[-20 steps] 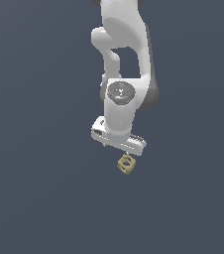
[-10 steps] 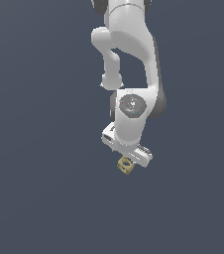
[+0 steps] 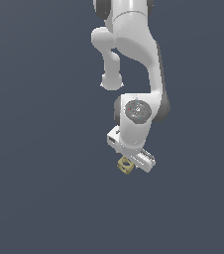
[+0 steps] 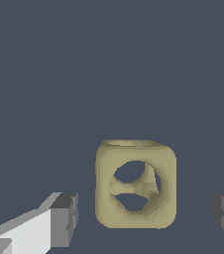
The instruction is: Pick up the object and move it to a goal position.
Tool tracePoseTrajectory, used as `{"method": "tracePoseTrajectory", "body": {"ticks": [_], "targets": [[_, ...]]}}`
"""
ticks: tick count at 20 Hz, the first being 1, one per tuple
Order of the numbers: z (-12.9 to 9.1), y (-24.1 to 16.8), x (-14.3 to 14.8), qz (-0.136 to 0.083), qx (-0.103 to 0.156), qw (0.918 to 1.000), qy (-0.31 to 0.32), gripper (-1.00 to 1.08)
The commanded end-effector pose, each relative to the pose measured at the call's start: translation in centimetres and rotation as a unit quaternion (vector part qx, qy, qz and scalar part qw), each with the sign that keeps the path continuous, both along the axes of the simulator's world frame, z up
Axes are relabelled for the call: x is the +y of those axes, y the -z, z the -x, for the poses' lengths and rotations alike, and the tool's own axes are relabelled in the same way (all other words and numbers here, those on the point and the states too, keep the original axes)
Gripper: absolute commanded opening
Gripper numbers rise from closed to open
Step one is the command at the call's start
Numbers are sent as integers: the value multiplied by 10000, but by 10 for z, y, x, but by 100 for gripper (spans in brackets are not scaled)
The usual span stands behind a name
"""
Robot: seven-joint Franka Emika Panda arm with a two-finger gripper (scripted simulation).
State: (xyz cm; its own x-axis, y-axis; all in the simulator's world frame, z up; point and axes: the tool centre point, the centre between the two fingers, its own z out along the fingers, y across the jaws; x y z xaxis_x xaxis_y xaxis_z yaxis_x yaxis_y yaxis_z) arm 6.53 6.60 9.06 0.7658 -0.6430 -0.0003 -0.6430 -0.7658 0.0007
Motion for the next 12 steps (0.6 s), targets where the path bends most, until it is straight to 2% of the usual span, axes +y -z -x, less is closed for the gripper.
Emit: {"method": "tracePoseTrajectory", "body": {"ticks": [1,7,12], "targets": [[-1,1,1,-2,-3,10000,49,100],[0,7,1,-1,-1,10000,33,100],[0,32,1,-2,-2,10000,45,100]]}}
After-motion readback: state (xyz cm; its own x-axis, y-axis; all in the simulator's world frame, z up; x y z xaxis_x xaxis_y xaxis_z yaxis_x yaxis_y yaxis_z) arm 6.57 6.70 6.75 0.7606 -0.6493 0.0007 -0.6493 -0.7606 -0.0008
